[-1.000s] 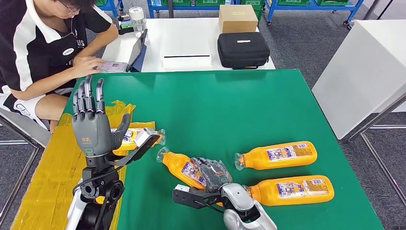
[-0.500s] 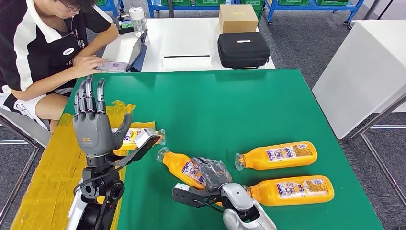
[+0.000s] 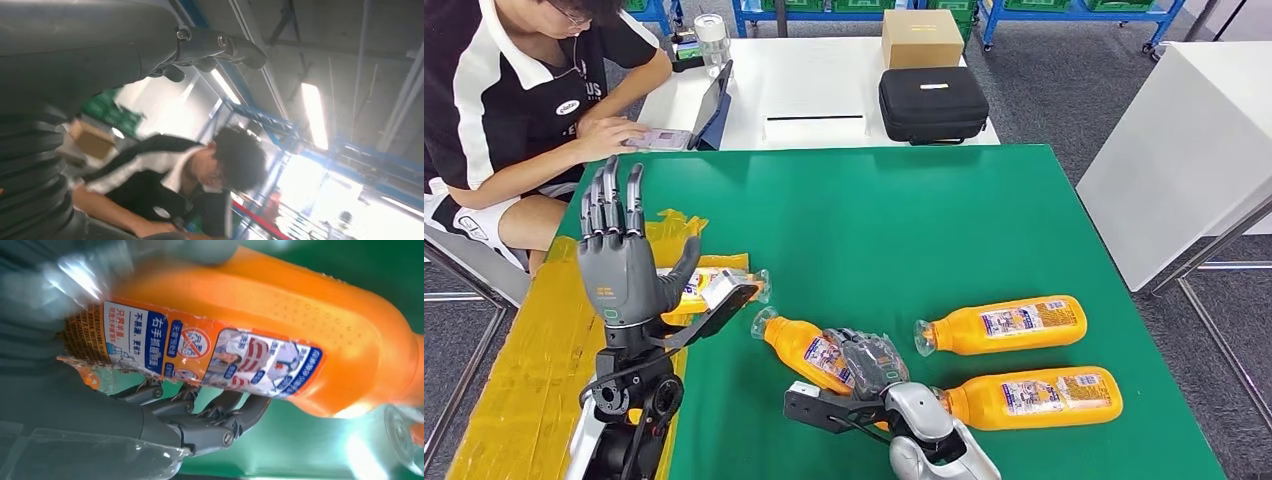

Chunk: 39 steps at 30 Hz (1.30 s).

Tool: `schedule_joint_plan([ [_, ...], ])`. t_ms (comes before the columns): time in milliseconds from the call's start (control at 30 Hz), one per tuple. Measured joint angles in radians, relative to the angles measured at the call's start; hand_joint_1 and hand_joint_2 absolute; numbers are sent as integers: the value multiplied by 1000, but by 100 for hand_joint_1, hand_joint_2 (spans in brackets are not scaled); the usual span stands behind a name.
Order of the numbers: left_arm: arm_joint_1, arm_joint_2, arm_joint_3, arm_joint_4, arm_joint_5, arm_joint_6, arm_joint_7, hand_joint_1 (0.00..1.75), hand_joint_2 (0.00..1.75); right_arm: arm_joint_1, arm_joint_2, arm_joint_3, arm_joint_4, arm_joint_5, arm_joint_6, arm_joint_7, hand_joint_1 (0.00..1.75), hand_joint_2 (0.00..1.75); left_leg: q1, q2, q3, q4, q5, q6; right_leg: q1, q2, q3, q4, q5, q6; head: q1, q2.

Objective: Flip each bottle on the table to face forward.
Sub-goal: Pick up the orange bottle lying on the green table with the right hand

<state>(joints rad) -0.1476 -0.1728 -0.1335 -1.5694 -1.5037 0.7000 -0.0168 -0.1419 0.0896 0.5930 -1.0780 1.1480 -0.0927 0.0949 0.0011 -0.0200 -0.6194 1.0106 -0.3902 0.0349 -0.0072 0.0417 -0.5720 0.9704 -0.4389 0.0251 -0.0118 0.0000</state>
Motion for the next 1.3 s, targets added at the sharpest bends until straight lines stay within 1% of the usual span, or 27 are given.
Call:
schedule_joint_plan([
  [100, 0, -2, 2, 1, 7, 0, -9, 0, 175, 0, 0, -1, 0, -2, -1, 3, 175, 175, 0, 0, 0, 0, 0, 0, 0, 0, 0, 0, 0, 0, 0, 0],
  [133, 0, -3, 2, 4, 42, -4, -41, 0, 175, 5, 1, -8, -6, -26, -32, -13, 175, 175, 0, 0, 0, 0, 0, 0, 0, 0, 0, 0, 0, 0, 0, 0],
  [167, 1, -2, -5, 11, 203, -29, -110, 0, 175, 22, 2, -39, -33, -79, -113, -51, 175, 175, 0, -2, -3, 0, 2, 1, 0, -2, 0, 0, 1, 1, 0, 0],
  [233, 3, 11, -21, 25, 763, -194, -285, 0, 175, 71, 9, -144, -113, -207, -296, -157, 175, 175, 0, -3, -14, 0, 6, 2, 0, -3, -4, 1, 6, 3, 0, 0],
  [267, 3, 20, -28, 31, 1029, -281, -348, 0, 175, 95, 14, -196, -150, -251, -363, -196, 175, 175, 0, -3, -19, 0, 8, 2, 0, -4, -6, 1, 8, 4, 0, 0],
  [300, 1, 28, -27, 34, 1171, -348, -373, 0, 175, 107, 18, -224, -167, -266, -380, -215, 175, 175, 0, -2, -21, 1, 9, 2, 0, -4, -8, 1, 9, 4, 0, 0],
  [333, -1, 33, -26, 38, 1210, -365, -383, 0, 175, 114, 22, -236, -174, -272, -392, -222, 175, 175, 0, -2, -22, 1, 9, 2, 0, -4, -9, 1, 8, 4, 0, 0],
  [533, -13, 42, -24, 61, 1245, -388, -387, 0, 175, 125, 30, -258, -195, -285, -417, -237, 175, 175, 0, -2, -23, 0, 9, 2, 0, -4, -10, 1, 8, 4, 0, 0],
  [667, -22, 45, -24, 78, 1287, -422, -385, 0, 175, 127, 34, -273, -205, -312, -451, -268, 175, 175, 0, -2, -23, 1, 9, 2, -1, -4, -10, 1, 8, 4, 0, 0],
  [733, -29, 47, -24, 90, 1323, -461, -379, 0, 175, 127, 35, -277, -208, -338, -476, -298, 175, 175, 0, -2, -24, 1, 9, 2, -1, -4, -10, 1, 8, 4, 0, 0],
  [833, -37, 52, -27, 108, 1360, -519, -368, 0, 175, 127, 35, -278, -208, -386, -514, -366, 175, 175, 0, -2, -24, 1, 9, 2, -1, -4, -11, 1, 8, 4, 0, 0],
  [967, -49, 57, -40, 133, 1377, -577, -357, 0, 175, 124, 38, -278, -208, -438, -537, -441, 175, 175, 0, -2, -24, 1, 9, 2, 0, -4, -11, 1, 8, 4, 0, 0],
  [1100, -55, 62, -61, 153, 1422, -692, -333, 0, 175, 107, 40, -272, -207, -473, -550, -508, 175, 175, 0, -2, -25, 1, 9, 2, 0, -4, -12, 1, 8, 4, 0, 0],
  [1167, -59, 65, -71, 163, 1439, -737, -326, 0, 175, 95, 42, -267, -204, -480, -552, -524, 175, 175, 0, -2, -25, 1, 9, 2, 0, -4, -12, 1, 8, 4, 0, 0],
  [1300, -65, 69, -80, 175, 1446, -754, -322, 0, 175, 82, 46, -263, -200, -484, -554, -531, 175, 175, 0, -2, -25, 1, 9, 2, -1, -4, -12, 1, 8, 4, 0, 0],
])
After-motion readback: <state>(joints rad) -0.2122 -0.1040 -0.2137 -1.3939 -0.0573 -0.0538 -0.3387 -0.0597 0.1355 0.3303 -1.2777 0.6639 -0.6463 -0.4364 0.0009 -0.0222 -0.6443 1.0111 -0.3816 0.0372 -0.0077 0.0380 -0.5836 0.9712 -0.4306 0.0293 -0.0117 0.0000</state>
